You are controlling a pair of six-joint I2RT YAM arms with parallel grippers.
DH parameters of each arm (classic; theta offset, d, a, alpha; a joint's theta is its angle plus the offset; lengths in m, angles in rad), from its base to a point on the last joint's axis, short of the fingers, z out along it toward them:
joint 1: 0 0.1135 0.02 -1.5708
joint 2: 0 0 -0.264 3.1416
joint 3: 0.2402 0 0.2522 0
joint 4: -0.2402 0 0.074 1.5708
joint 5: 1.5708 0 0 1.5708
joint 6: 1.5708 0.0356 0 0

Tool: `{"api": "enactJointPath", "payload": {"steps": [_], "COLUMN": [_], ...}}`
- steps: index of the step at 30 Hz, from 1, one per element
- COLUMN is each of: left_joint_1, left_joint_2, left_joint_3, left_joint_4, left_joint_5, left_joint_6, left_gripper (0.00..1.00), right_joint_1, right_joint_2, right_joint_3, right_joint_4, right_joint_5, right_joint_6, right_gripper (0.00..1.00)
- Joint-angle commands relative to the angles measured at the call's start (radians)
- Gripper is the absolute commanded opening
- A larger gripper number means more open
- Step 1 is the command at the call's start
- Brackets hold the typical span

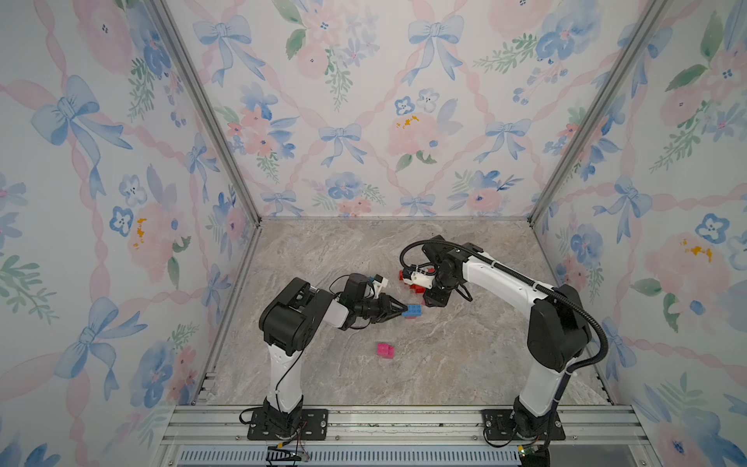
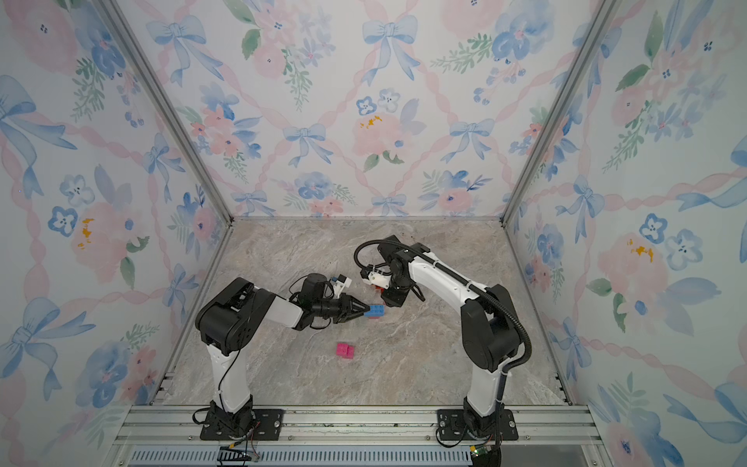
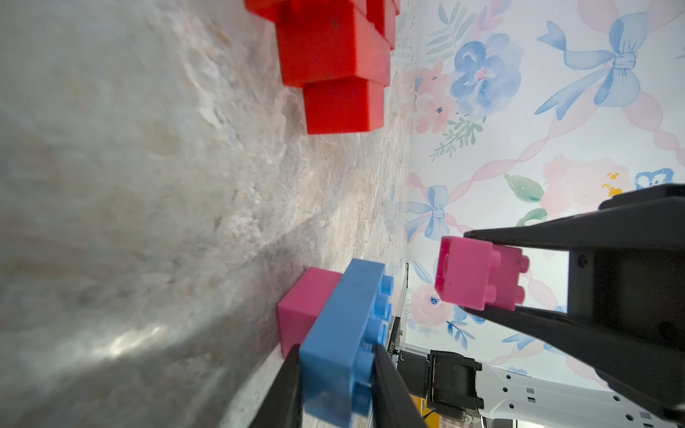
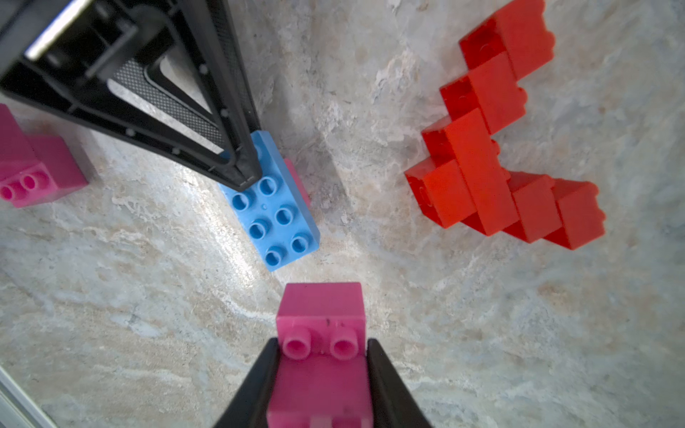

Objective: Assemble the letter v with lego
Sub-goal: Assemble the lego brick with the lego brick.

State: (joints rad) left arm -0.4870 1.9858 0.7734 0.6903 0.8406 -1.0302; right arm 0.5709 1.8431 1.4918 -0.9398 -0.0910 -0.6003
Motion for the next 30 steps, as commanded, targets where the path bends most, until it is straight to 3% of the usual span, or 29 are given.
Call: {"api": "enactJointPath", "payload": {"steps": [1, 5, 13, 20, 30], "left_joint_1": [0.007, 0.009, 0.015, 0.019, 0.016], "left_joint_2": [0.027, 0.044, 0.07, 0.082, 0.068], "left_joint_3": [-0.033, -0.026, -0.02, -0.011, -0.002], "left_joint_4": [-0.096, -0.101, -0.113, -0.132, -0.165], "left_joint_5": [-0.04, -0.034, -0.026, -0.025, -0.039], "left_joint_6": [0.032, 0.037, 0.05, 0.064, 0.073], "left_gripper": [0.31, 0.31, 0.29, 0.25, 0.23], "right_joint_1": [0.012, 0.012, 0.013, 0.023, 0.034], "right_joint_2": [0.007, 0.002, 0.024, 0.048, 0.12], "right_joint_3": [-0.004, -0.022, -0.008, 0.007, 0.071], "right_joint_4": [-0.037, -0.026, -0.052, -0.021, -0.038], "right_joint_5": [-0.027, -0.063, -0.067, -0.038, -0.012], "right_joint_6": [-0.09, -0.204, -0.367, -0.438, -0.435], "right_gripper": [0.38, 0.36, 0.21, 0.08, 0.07]}}
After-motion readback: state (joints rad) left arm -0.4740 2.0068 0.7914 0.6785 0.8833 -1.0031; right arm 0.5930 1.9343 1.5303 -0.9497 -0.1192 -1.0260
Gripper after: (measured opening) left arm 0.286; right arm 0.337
